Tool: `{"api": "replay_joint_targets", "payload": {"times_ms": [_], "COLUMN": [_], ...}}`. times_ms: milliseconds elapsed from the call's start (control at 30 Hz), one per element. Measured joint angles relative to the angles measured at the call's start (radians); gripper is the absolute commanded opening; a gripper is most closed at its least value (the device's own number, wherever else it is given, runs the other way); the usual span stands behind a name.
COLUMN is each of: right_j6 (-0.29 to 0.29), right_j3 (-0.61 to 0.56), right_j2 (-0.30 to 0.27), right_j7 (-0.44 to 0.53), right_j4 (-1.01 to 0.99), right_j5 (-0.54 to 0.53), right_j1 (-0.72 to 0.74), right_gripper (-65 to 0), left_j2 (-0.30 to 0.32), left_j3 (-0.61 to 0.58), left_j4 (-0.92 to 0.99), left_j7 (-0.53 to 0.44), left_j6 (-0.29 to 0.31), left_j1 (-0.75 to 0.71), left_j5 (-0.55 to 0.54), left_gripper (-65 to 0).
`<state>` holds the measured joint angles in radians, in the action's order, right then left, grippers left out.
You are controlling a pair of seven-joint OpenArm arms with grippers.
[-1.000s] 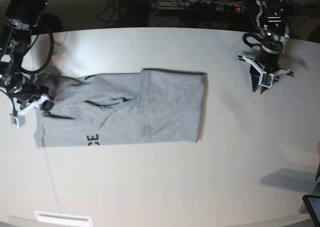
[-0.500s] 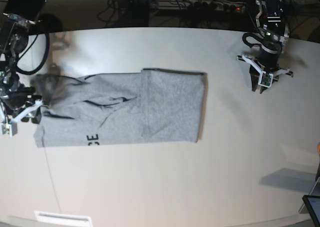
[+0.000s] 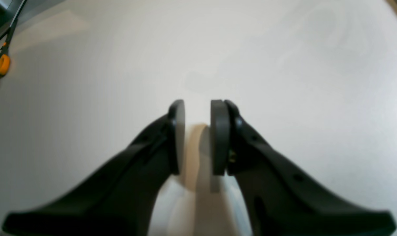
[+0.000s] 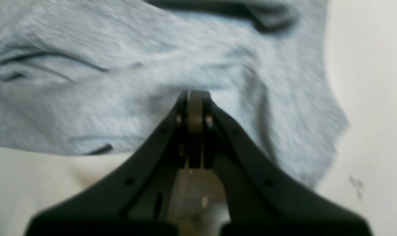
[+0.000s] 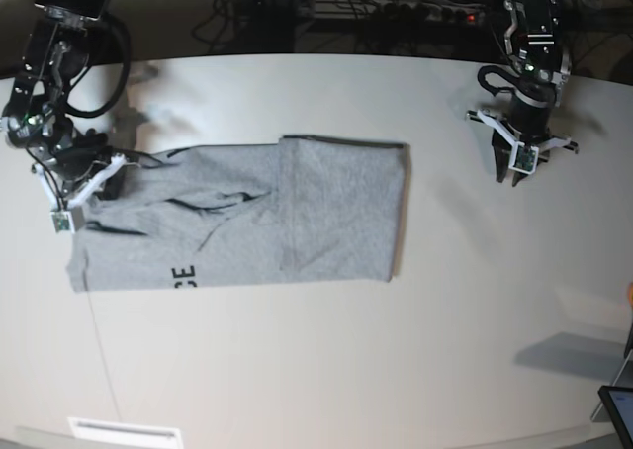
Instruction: Fold the T-shirt properly
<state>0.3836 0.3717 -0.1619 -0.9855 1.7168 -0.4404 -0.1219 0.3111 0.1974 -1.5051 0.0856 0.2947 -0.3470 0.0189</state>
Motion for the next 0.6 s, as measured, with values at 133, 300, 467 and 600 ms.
{"api": "replay_joint_targets", "payload": {"times_ms": [133,300,467,600], "right_j6": [0.001,0.001,0.003,0.002], "right_j3": [0.001,0.001,0.001,-0.017], "right_j2": [-0.003,-0.003,-0.014,-0.019], "right_j7": [0.004,0.001,0.016,0.111], "right_j4": [-0.031,-0.032,-0.132,-0.193], "right_j5": [0.006,0.004,0.005,-0.001], "right_j1": [0.031,0.042,0.058,0.055], "right_gripper": [-64.3,-64.3,-64.1,-64.1], "left_j2": [0.0,0.0,0.0,0.0], "left_j3": [0.0,0.004,0.005,0.005], "left_j4": [0.0,0.0,0.0,0.0], "left_j7": [0.004,0.004,0.002,0.003], "left_j6": [0.0,0.0,0.0,0.0], "left_j1": [-0.003,-0.005,-0.01,-0.018], "left_j5": [0.0,0.0,0.0,0.0], "left_gripper": [-51.4,-51.4,-51.4,-51.4]}}
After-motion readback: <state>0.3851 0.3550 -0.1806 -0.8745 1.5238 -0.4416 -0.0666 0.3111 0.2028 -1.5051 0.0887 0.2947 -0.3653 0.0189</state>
